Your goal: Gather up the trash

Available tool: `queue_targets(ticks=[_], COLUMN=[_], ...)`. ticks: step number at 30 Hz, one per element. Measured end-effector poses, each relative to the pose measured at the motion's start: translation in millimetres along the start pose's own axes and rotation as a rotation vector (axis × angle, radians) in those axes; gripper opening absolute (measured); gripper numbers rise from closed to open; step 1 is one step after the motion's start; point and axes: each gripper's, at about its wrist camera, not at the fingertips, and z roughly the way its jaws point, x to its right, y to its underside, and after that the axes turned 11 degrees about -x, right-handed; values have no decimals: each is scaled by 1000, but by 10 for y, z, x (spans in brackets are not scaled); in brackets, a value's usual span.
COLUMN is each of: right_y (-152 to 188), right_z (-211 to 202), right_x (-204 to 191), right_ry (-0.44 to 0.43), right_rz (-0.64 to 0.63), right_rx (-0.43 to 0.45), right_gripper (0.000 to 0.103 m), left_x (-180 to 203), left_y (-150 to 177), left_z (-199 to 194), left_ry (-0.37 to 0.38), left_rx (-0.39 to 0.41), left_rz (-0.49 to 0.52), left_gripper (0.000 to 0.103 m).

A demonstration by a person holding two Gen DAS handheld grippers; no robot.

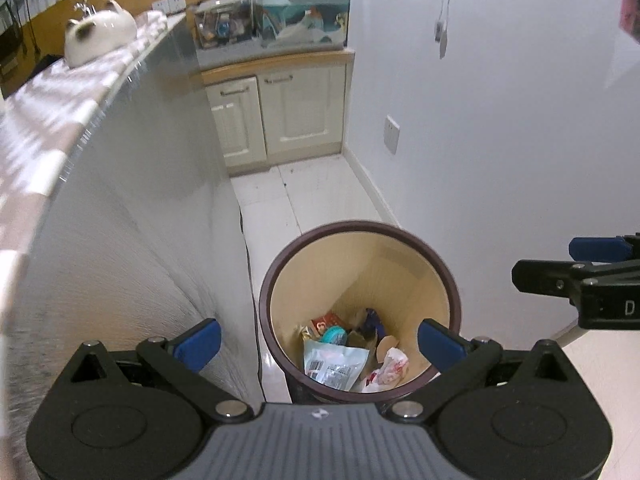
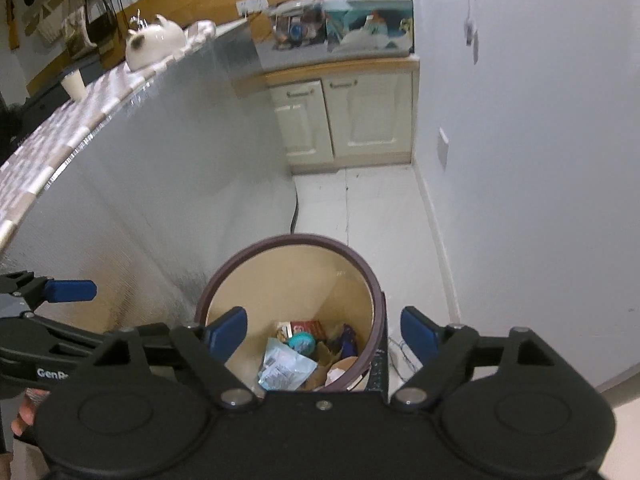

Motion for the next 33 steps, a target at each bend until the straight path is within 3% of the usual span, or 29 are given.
queue_targets(ticks=[8, 21, 33], right_y=[106, 408, 645], right_z=[-486, -1042, -1423], right_x=[-60, -312, -580], right_ry=[28, 37, 28], right_rz=[26, 1, -20], right_rx=[82, 153, 212], right_gripper=[95, 101, 103], left_x=[11, -192, -436], left_y=[117, 460, 807], left_z=[-509, -1253, -1642], left_ry=[-33, -54, -51], left_rx=[73, 206, 251], left_rz=[26, -42, -101], left_gripper=[103, 103, 103])
